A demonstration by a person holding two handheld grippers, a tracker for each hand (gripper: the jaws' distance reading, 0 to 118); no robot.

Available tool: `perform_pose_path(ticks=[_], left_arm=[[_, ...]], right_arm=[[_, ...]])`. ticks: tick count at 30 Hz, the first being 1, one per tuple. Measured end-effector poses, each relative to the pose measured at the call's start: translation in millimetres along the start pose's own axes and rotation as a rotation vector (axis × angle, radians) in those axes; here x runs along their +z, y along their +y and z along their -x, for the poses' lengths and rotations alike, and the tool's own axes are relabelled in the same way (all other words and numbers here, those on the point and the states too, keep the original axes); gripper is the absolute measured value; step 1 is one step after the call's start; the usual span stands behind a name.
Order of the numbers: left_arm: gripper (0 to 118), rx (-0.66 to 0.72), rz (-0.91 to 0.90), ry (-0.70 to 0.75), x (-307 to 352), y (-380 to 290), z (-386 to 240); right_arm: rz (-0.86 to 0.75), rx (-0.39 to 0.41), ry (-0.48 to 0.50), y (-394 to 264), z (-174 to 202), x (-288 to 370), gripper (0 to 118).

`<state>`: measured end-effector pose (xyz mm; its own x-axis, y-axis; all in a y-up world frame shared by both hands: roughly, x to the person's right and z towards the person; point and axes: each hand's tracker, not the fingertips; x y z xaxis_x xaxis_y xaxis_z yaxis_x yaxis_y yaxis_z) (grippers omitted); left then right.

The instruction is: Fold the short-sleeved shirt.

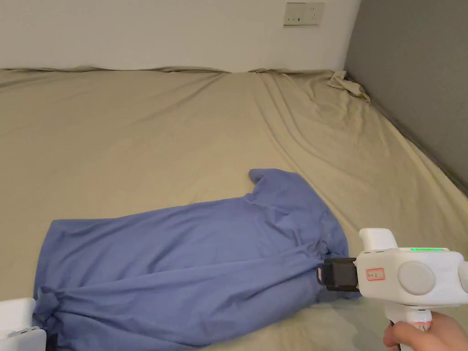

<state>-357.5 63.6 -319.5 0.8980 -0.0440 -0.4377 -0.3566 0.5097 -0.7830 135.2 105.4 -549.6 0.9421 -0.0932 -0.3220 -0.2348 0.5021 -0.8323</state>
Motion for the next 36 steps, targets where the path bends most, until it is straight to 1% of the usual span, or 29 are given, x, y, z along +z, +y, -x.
perform_pose_path(ticks=[1, 2, 3, 4, 6, 7, 8, 9, 10, 11, 12, 13, 14, 15, 16, 18, 19, 20, 21, 22, 23, 24, 25, 27, 28, 30, 32, 35, 36], left_arm=[[3, -0.016, -0.007, 0.011, 32.6, 0.7, -24.1], [3, -0.037, -0.004, 0.014, 33.6, -1.3, -30.6], [3, -0.055, -0.007, 0.018, 33.9, -2.8, -36.4], [3, -0.092, -0.003, 0.032, 33.5, -5.2, -43.9], [3, -0.124, 0.005, 0.049, 26.1, -4.8, -37.9], [3, -0.119, 0.008, 0.047, 25.2, -5.2, -38.8], [3, -0.108, 0.012, 0.042, 24.8, -5.1, -38.3], [3, -0.09, 0.017, 0.031, 30.0, -3.2, -37.1], [3, -0.078, 0.023, 0.026, 29.9, -3.8, -36.6], [3, -0.069, 0.033, 0.012, 30.2, -4.9, -36.5], [3, -0.068, 0.041, 0.0, 29.2, -3.0, -31.0], [3, -0.069, 0.045, -0.007, 28.6, 0.1, -23.7], [3, -0.073, 0.046, -0.013, 32.1, 0.9, -21.2], [3, -0.067, 0.045, -0.022, 36.6, 2.7, -18.3], [3, -0.049, 0.042, -0.05, 43.6, 5.8, -13.6], [3, 0.012, 0.046, -0.132, 55.0, 14.7, 4.3], [3, 0.044, 0.052, -0.178, 62.6, 16.9, 13.1], [3, 0.05, 0.061, -0.215, 68.5, 17.2, 19.9], [3, 0.043, 0.074, -0.241, 81.0, 22.5, 23.5], [3, 0.024, 0.08, -0.231, 88.9, 19.5, 29.0], [3, -0.001, 0.088, -0.21, 95.2, 14.7, 32.3], [3, -0.033, 0.103, -0.19, 101.7, 8.5, 36.4], [3, -0.039, 0.115, -0.194, 102.7, -0.6, 47.7], [3, -0.015, 0.137, -0.219, 112.7, -16.0, 59.4], [3, 0.001, 0.158, -0.236, 115.4, -26.7, 64.5], [3, 0.005, 0.195, -0.233, 115.1, -45.3, 72.5], [3, 0.005, 0.241, -0.209, 105.4, -68.6, 72.9], [3, 0.021, 0.291, -0.18, 78.9, -92.7, 59.7], [3, 0.025, 0.281, -0.185, 72.8, -97.1, 59.3]], right_arm=[[-0.005, 0.04, -0.03, -1.5, -1.4, -7.2, 118], [0.003, 0.082, -0.055, 6.1, -5.5, -17.9, 118], [0.027, 0.093, -0.068, 7.9, -8.5, -26.8, 118], [0.044, 0.077, -0.051, 8.8, -2.3, -36.4, 118], [0.079, 0.027, -0.051, 7.3, -9.1, -53.3, 116], [0.131, 0.024, -0.041, 6.0, -12.2, -62.5, 107], [0.165, 0.015, -0.006, 8.7, -8.2, -69.0, 84], [0.137, -0.018, 0.055, 4.0, -9.3, -68.9, 82], [0.038, -0.039, -0.011, -1.5, -6.9, -55.4, 66], [-0.004, -0.028, 0.009, -3.3, -3.3, -46.6, 25], [-0.029, -0.016, 0.019, -6.3, 0.0, -48.3, 17], [-0.047, 0.04, -0.068, -10.3, 2.9, -41.1, 14], [-0.031, 0.053, -0.013, -12.0, 1.7, -36.3, 12], [-0.014, 0.05, 0.004, -12.2, -1.9, -30.2, 12], [-0.013, 0.027, 0.044, -15.1, 4.8, -7.0, 12], [-0.026, 0.017, 0.053, -18.9, 1.5, 22.2, 12], [-0.028, 0.03, 0.07, -21.6, 1.2, 38.7, 12], [-0.022, 0.027, 0.083, -23.4, -8.6, 38.6, 12], [-0.014, 0.052, 0.078, -27.8, -7.4, 52.0, 12], [0.001, 0.099, 0.054, -35.0, -5.8, 66.0, 12], [0.017, 0.108, 0.041, -42.3, -6.0, 77.1, 12], [0.022, 0.076, 0.035, -54.3, -2.9, 87.9, 12], [0.05, 0.047, 0.065, -66.2, -4.9, 96.4, 12], [0.087, 0.008, 0.082, -88.2, -6.1, 106.3, 12], [0.109, 0.027, 0.076, -97.5, -0.7, 108.1, 12], [0.147, 0.012, 0.053, -119.0, 2.2, 100.9, 12], [0.196, -0.004, 0.054, -140.6, 2.6, 82.1, 12], [0.215, 0.023, 0.017, -155.5, 6.1, 53.1, 12], [0.229, 0.015, 0.008, -161.4, -1.2, 41.9, 12]])
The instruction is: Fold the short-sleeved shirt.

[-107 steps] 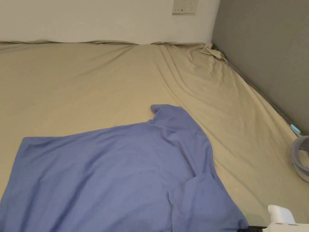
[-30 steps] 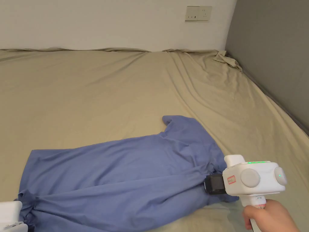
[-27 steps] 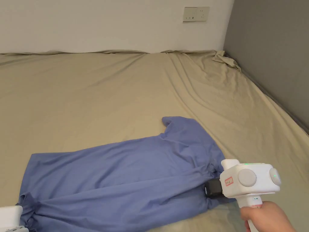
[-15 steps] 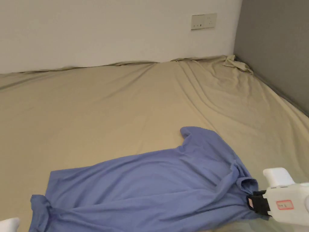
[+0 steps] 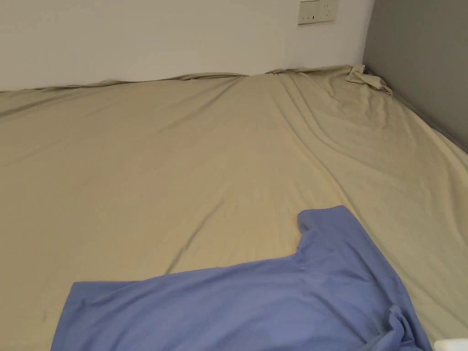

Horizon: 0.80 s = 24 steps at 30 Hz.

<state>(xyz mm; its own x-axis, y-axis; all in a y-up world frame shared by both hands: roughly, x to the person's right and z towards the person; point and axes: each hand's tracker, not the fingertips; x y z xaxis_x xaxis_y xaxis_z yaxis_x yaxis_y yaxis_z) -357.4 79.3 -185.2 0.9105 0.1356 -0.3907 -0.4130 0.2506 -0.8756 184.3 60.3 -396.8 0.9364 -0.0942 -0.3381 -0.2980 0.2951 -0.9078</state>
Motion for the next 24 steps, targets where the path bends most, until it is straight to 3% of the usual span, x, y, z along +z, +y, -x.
perform_pose_path(ticks=[2, 4, 5, 6, 7, 8, 10, 12, 14, 15, 16, 17, 18, 19, 20, 21, 22, 24], left_arm=[[3, 0.041, -0.035, -0.021, 0.6, 5.6, 9.3], [4, 0.034, -0.035, -0.014, 7.0, 9.7, 5.5], [16, 0.032, -0.034, -0.008, 9.0, 9.9, 6.1], [54, 0.039, -0.032, -0.003, 13.4, 12.3, 4.9], [105, 0.044, -0.036, 0.004, 24.5, 16.5, 3.3], [118, 0.034, -0.086, -0.016, 34.5, 18.9, 2.6], [118, 0.032, -0.223, -0.108, 77.4, 23.5, -7.1], [118, 0.069, -0.332, -0.123, 97.5, 34.8, -15.5], [118, 0.04, -0.417, -0.117, 109.6, 55.2, -32.1], [118, 0.003, -0.423, -0.088, 110.0, 60.2, -40.2], [118, -0.022, -0.414, -0.059, 100.7, 65.4, -49.9], [117, -0.036, -0.383, -0.034, 94.7, 73.9, -50.0], [113, -0.047, -0.303, -0.025, 84.6, 79.9, -57.0], [113, -0.069, -0.287, -0.042, 76.5, 81.2, -61.7], [60, -0.06, -0.313, -0.037, 71.0, 82.7, -67.8], [0, -0.079, -0.319, -0.009, 68.9, 88.9, -68.8], [0, -0.091, -0.354, 0.055, 47.7, 92.2, -73.9], [0, -0.104, -0.351, 0.028, 27.4, 107.7, -71.3]], right_arm=[[-0.017, -0.024, 0.011, 1.2, -2.2, -3.2, 12], [0.0, -0.015, 0.002, 7.2, 0.5, 3.6, 24], [0.013, -0.003, -0.02, 11.2, -0.1, 7.3, 58], [0.023, 0.016, -0.063, 15.0, -1.4, 13.2, 96], [0.014, 0.023, -0.05, 20.1, -4.5, 23.8, 116], [-0.032, 0.013, 0.012, 26.6, -6.7, 40.8, 118], [-0.161, -0.046, 0.069, 47.2, -8.4, 81.0, 118], [-0.301, -0.03, 0.08, 71.9, 2.2, 120.0, 118], [-0.42, -0.028, 0.008, 92.7, 14.9, 134.7, 111], [-0.473, -0.022, -0.012, 100.9, 22.2, 136.3, 95], [-0.516, -0.007, -0.002, 105.0, 33.0, 137.9, 57], [-0.531, -0.004, 0.014, 107.2, 39.6, 134.8, 25], [-0.519, 0.0, 0.02, 110.4, 48.7, 127.5, 11], [-0.508, -0.001, 0.034, 112.7, 57.9, 116.3, 11], [-0.509, -0.006, 0.06, 109.0, 63.8, 102.1, 4], [-0.496, -0.012, 0.085, 106.9, 70.5, 93.7, 3], [-0.462, -0.026, 0.136, 104.7, 77.7, 84.5, 4], [-0.422, -0.042, 0.195, 98.5, 88.1, 72.2, 4]])
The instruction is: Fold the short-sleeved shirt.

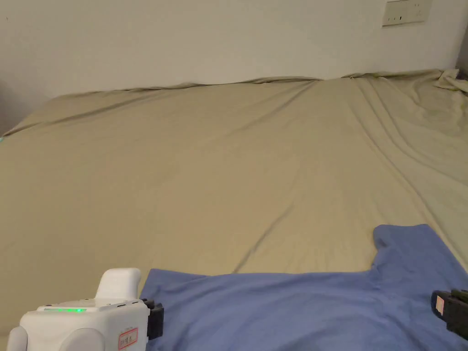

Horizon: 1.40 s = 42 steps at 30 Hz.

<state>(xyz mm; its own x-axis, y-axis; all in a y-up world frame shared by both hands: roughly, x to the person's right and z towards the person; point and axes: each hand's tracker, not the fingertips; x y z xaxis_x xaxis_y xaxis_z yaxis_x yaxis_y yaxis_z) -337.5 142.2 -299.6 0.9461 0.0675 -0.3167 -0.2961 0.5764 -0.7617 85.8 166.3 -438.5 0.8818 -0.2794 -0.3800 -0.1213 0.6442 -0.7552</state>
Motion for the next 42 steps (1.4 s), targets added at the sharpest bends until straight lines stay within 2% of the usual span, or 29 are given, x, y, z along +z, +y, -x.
perform_pose_path(ticks=[1, 3, 4, 5, 6, 7, 10, 11, 12, 13, 15, 16, 19, 21, 22, 23, 24, 25, 26, 27, 28, 31, 33, 34, 35, 36, 37, 38, 42], left_arm=[[0, 0.031, -0.042, 0.008, 19.9, 10.8, -3.1], [0, 0.002, -0.091, 0.091, -3.5, 25.5, 4.0], [9, -0.019, -0.096, 0.149, -21.4, 32.4, 7.6], [68, -0.038, -0.104, 0.198, -41.7, 46.1, 10.8], [116, -0.051, -0.061, 0.209, -64.2, 52.4, 15.4], [118, -0.072, 0.041, 0.203, -92.3, 57.5, 22.5], [118, -0.068, 0.217, 0.238, -143.9, 39.4, 26.0], [109, -0.067, 0.26, 0.236, -155.1, 31.8, 27.4], [109, -0.056, 0.275, 0.226, -157.9, 21.1, 27.4], [104, 0.013, 0.216, 0.17, -167.5, 63.4, 47.6], [31, 0.027, 0.137, 0.144, -151.9, 68.4, 51.1], [3, 0.011, 0.115, 0.104, -146.6, 69.5, 51.6], [3, 0.034, 0.106, 0.057, -108.2, 89.3, 30.9], [3, 0.081, 0.056, 0.017, -94.1, 91.8, 34.0], [3, 0.119, 0.083, -0.03, -85.6, 94.1, 34.6], [3, 0.123, 0.075, -0.032, -77.8, 96.0, 36.3], [3, 0.127, 0.067, -0.037, -69.0, 96.6, 32.1], [3, 0.123, 0.061, -0.04, -61.0, 96.3, 26.7], [3, 0.087, 0.032, -0.007, -57.3, 96.6, 25.8], [3, 0.077, 0.035, -0.001, -54.2, 95.6, 22.3], [3, 0.072, 0.039, 0.005, -55.1, 97.6, 26.7], [3, 0.064, 0.055, 0.008, -55.9, 97.6, 29.5], [3, 0.069, 0.06, 0.009, -68.0, 103.0, 47.2], [3, 0.08, 0.072, 0.0, -70.5, 103.7, 49.1], [3, 0.081, 0.079, 0.001, -73.2, 104.8, 51.2], [3, 0.08, 0.085, 0.003, -75.3, 105.9, 53.0], [3, 0.076, 0.092, 0.006, -71.6, 100.9, 46.0], [3, 0.078, 0.097, 0.0, -71.1, 101.3, 46.5], [3, 0.067, 0.093, -0.017, -64.5, 101.7, 50.1]], right_arm=[[0.013, 0.02, 0.013, -3.7, 3.0, -3.2, 4], [0.033, 0.078, 0.003, -6.6, 6.7, -5.8, 4], [0.031, 0.11, -0.015, -7.5, 4.6, -4.8, 4], [0.029, 0.125, -0.03, -6.4, 3.4, -3.4, 4], [0.026, 0.127, -0.032, -5.2, 1.0, -1.5, 4], [0.025, 0.129, -0.033, -3.3, -2.6, 0.5, 4], [0.01, 0.099, -0.076, 1.9, -16.6, 5.5, 4], [0.01, 0.087, -0.087, 3.4, -21.7, 5.4, 4], [0.016, 0.076, -0.098, 3.5, -28.9, 4.2, 4], [0.017, 0.065, -0.112, 4.7, -34.6, 3.9, 4], [0.024, 0.06, -0.141, 7.8, -44.6, 0.4, 4], [0.035, 0.067, -0.161, 10.1, -51.0, -4.0, 3], [0.047, 0.072, -0.177, 25.5, -69.8, -21.6, 4], [0.039, 0.03, -0.159, 40.5, -82.7, -35.1, 4], [0.033, 0.029, -0.106, 50.8, -89.3, -44.9, 27], [0.051, 0.021, -0.103, 61.9, -96.2, -56.8, 62], [0.075, 0.003, -0.128, 71.4, -106.0, -70.4, 82], [0.147, -0.051, -0.153, 80.2, -114.9, -89.0, 82], [0.225, -0.094, -0.143, 84.4, -124.5, -106.6, 118], [0.258, -0.13, -0.088, 97.1, -134.7, -113.0, 116], [0.33, -0.147, -0.107, 102.9, -145.0, -135.0, 117], [0.376, -0.072, -0.219, 106.1, -151.6, -162.7, 111], [0.445, -0.044, -0.251, 94.6, -138.2, -173.2, 67], [0.464, -0.049, -0.293, 89.8, -137.3, -176.8, 55], [0.408, -0.072, -0.295, 86.8, -133.2, -167.1, 54], [0.378, -0.071, -0.293, 88.1, -127.1, -157.3, 40], [0.345, -0.083, -0.292, 90.0, -125.2, -151.0, 8], [0.317, -0.096, -0.297, 90.9, -123.3, -145.0, 3], [0.318, -0.104, -0.16, 110.3, -158.0, -152.4, 3]])
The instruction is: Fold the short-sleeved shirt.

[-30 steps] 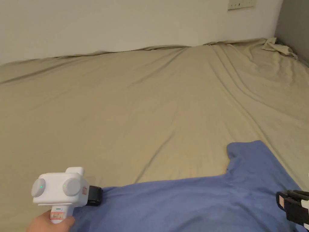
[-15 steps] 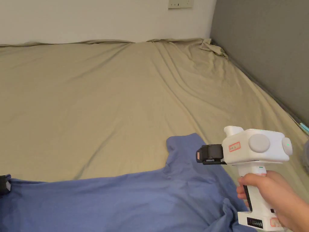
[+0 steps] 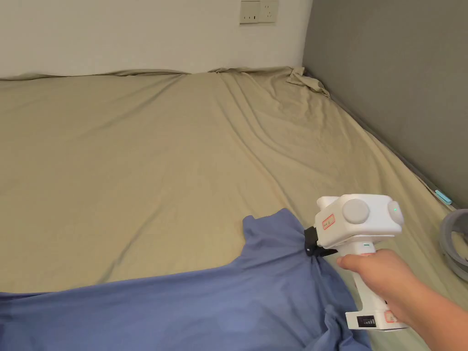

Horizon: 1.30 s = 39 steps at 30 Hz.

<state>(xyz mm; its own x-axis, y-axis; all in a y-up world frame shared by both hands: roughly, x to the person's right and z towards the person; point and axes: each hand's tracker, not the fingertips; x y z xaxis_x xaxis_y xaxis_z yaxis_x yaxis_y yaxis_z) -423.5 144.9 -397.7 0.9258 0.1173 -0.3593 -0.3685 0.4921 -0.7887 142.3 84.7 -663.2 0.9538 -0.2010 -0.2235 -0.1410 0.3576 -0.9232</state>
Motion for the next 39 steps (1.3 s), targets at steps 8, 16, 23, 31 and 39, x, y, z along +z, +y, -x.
perform_pose_path(ticks=[8, 16, 23, 31, 39], left_arm=[[3, -0.025, -0.043, -0.1, 85.0, -54.2, 11.5], [3, 0.028, 0.078, -0.131, 127.4, -163.6, 35.0], [3, 0.093, 0.159, -0.093, 54.0, -187.9, 61.7], [53, 0.12, 0.097, -0.007, 62.1, -187.9, 27.2], [118, 0.119, -0.151, 0.0, 158.1, -177.5, 8.1]], right_arm=[[-0.159, 0.201, 0.115, -109.5, 37.3, 149.2, 3], [0.021, 0.149, -0.012, -215.1, 15.1, 155.5, 3], [0.094, 0.115, -0.065, -229.6, -14.3, 81.1, 3], [0.068, 0.135, -0.079, -234.0, -15.0, 79.0, 39], [-0.241, 0.058, 0.044, -198.2, 35.4, 210.3, 96]])
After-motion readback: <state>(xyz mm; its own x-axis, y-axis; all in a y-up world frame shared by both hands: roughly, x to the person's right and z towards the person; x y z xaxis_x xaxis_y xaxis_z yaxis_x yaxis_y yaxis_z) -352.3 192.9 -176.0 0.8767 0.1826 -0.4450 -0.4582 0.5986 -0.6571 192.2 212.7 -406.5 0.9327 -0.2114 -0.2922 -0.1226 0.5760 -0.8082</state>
